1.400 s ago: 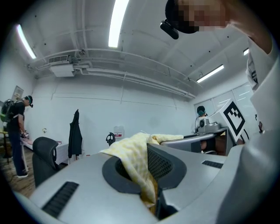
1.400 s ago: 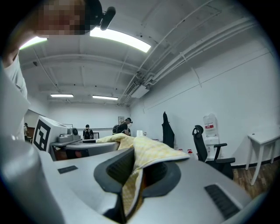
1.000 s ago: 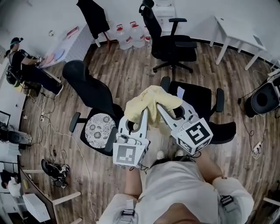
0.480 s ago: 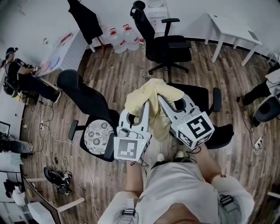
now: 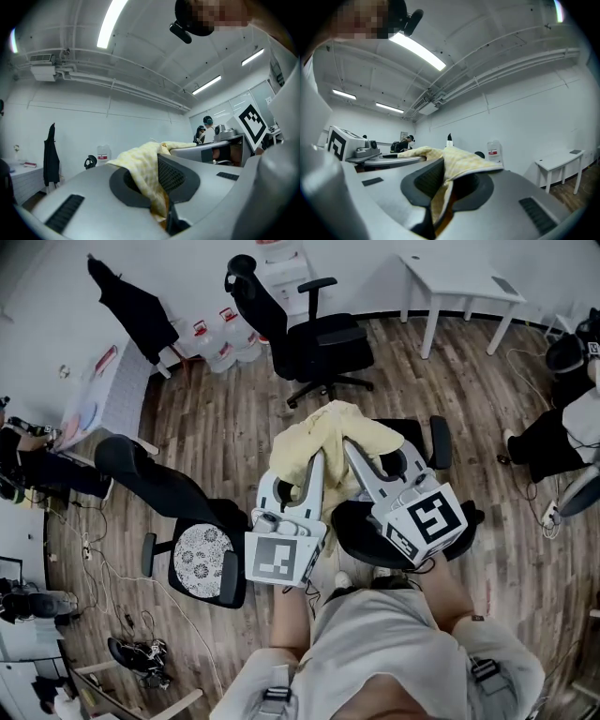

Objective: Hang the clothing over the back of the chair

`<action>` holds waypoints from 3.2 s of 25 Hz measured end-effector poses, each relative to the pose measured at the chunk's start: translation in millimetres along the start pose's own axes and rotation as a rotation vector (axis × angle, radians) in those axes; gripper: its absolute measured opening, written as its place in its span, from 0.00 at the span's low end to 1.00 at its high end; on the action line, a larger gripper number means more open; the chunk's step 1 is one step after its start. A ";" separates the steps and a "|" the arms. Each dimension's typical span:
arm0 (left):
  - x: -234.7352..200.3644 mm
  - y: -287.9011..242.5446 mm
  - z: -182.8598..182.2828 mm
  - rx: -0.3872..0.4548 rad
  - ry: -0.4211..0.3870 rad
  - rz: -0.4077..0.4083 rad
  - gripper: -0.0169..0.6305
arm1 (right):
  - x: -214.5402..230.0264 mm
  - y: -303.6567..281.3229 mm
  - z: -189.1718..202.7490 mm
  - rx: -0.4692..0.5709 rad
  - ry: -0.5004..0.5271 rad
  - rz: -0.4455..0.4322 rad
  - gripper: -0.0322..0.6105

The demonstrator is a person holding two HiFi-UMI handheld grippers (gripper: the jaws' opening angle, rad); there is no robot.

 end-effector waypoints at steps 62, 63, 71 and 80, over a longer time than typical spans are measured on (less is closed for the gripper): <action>164.5 -7.0 -23.5 0.015 0.026 0.181 0.09 | 43.5 171.3 -17.0 0.024 0.023 0.140 0.15; 164.5 -3.7 -24.1 0.016 0.030 0.189 0.09 | 39.7 172.8 -17.7 0.023 0.023 0.146 0.15; 162.5 28.3 -21.9 0.034 0.070 0.249 0.09 | 5.5 184.7 -15.3 0.009 0.016 0.195 0.15; 174.5 65.2 -15.7 0.038 0.124 0.300 0.09 | -29.1 209.2 -8.3 -0.025 -0.006 0.233 0.15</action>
Point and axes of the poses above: the fingertips, and each gripper's own axes: y backward along the fingers, x to its right, z out of its underside, the point moved 3 cm from there along y, backward along the fingers, and after that the axes turned 5 degrees about z, right-handed, at the moved point
